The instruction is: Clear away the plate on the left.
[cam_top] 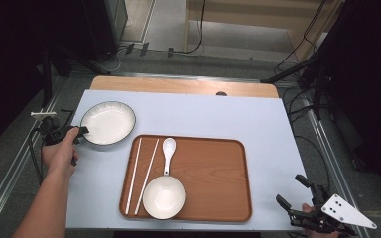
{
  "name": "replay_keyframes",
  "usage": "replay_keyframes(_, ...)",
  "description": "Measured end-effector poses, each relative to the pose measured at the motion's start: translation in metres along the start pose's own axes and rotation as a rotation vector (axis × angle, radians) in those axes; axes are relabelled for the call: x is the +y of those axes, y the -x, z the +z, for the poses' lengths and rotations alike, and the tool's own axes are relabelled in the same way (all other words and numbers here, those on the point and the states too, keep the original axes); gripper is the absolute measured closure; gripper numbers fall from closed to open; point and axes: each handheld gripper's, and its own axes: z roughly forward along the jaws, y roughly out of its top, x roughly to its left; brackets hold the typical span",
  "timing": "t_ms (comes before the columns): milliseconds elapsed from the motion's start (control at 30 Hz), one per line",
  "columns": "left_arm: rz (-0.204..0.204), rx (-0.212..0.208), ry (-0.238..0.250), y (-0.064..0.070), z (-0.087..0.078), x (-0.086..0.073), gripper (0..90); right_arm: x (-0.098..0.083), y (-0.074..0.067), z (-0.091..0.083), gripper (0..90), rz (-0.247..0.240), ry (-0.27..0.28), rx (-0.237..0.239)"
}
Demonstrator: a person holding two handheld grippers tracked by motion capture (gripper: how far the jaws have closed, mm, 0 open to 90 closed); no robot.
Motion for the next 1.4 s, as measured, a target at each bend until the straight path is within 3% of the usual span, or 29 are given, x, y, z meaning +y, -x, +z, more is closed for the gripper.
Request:
replay_keyframes(233, 0.005, -0.017, -0.042, -0.003, 0.005, -0.001, 73.0, 0.0, 0.001, 0.002, 13.1, 0.0, -0.008, -0.001)
replay_keyframes(333, -0.006, -0.053, -0.096, -0.002, 0.013, -0.003, 63.1, 0.0, 0.001, 0.001, 13.1, 0.002, -0.007, -0.001)
replay_keyframes(433, -0.002, -0.03, -0.088, 0.001, 0.014, -0.004, 62.8, 0.0, 0.001, 0.001, 13.1, 0.001, -0.005, -0.002)
replay_keyframes(633, -0.035, -0.044, -0.092, 0.0, 0.014, -0.003, 62.8, -0.001, 0.001, 0.002, 13.1, -0.003, -0.012, -0.001)
replay_keyframes(767, -0.053, -0.031, -0.093, -0.002, 0.015, -0.003, 69.6, 0.0, 0.001, 0.002, 13.1, 0.0, -0.012, 0.002)
replay_keyframes(867, -0.044, -0.016, -0.093, -0.001, 0.014, -0.003, 75.2, 0.0, 0.001, 0.003, 13.1, -0.001, -0.011, 0.004)
replay_keyframes(967, -0.011, 0.005, -0.081, 0.002, 0.014, -0.005, 75.2, -0.001, 0.0, 0.004, 13.1, 0.0, -0.015, 0.005)
replay_keyframes(1167, -0.047, -0.045, -0.043, -0.001, 0.009, -0.006, 80.5, 0.0, -0.002, 0.004, 13.1, -0.009, -0.016, 0.001)
replay_keyframes(1267, -0.058, -0.066, 0.027, 0.005, 0.007, -0.009, 83.8, 0.0, -0.002, 0.003, 13.1, -0.008, -0.016, -0.001)
replay_keyframes(1400, -0.019, -0.036, 0.062, 0.015, 0.005, -0.009, 85.0, 0.0, -0.002, 0.001, 13.1, -0.011, -0.011, -0.004)
